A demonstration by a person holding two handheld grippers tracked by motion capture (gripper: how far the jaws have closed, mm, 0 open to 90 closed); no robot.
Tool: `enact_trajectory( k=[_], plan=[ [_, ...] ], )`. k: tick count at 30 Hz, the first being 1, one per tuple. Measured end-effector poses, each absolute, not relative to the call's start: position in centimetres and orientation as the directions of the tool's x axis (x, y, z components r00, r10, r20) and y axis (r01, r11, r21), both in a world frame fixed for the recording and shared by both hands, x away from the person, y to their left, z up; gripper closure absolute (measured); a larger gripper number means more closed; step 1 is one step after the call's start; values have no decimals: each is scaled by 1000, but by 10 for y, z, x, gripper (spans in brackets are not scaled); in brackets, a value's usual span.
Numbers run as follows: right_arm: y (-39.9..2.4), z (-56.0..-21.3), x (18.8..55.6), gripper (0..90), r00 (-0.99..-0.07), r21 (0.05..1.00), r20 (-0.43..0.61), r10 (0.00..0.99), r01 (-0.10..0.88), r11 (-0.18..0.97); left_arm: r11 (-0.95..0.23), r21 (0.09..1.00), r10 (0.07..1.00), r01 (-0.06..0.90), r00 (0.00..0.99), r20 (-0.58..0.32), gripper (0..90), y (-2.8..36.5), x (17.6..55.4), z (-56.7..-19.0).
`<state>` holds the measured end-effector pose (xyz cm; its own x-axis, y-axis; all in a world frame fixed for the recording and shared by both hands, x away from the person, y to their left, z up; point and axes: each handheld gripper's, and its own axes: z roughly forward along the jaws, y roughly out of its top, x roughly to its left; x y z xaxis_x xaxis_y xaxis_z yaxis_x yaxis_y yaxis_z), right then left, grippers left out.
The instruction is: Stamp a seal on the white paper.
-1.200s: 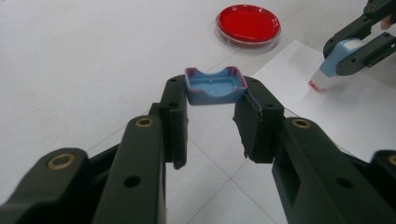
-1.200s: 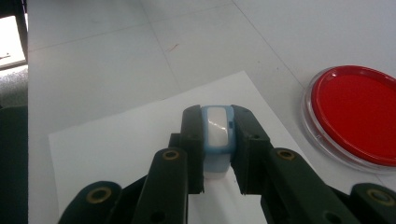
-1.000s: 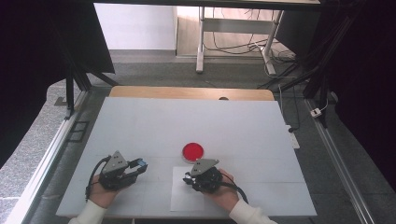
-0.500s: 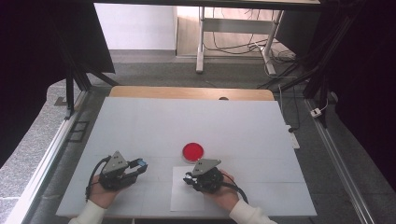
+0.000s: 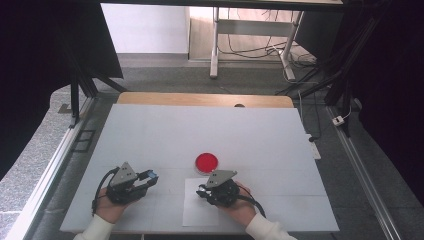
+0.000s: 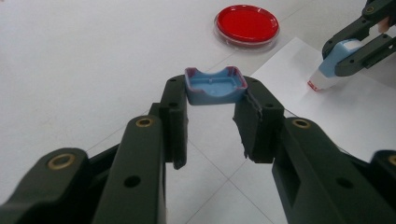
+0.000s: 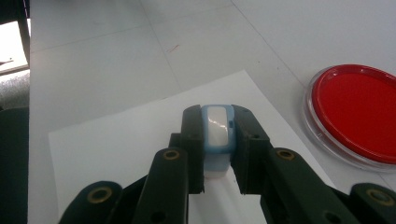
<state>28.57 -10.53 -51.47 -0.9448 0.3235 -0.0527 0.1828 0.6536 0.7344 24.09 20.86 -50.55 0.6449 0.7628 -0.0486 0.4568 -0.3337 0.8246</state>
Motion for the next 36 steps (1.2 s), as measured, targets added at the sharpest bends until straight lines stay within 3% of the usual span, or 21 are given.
enact_trajectory(
  k=[36],
  plan=[
    [-107, -508, 285, 751, -946, 751, -62, 318, 166, 639, -332, 825, 766, 458, 641, -48, 651, 211, 242, -507]
  ],
)
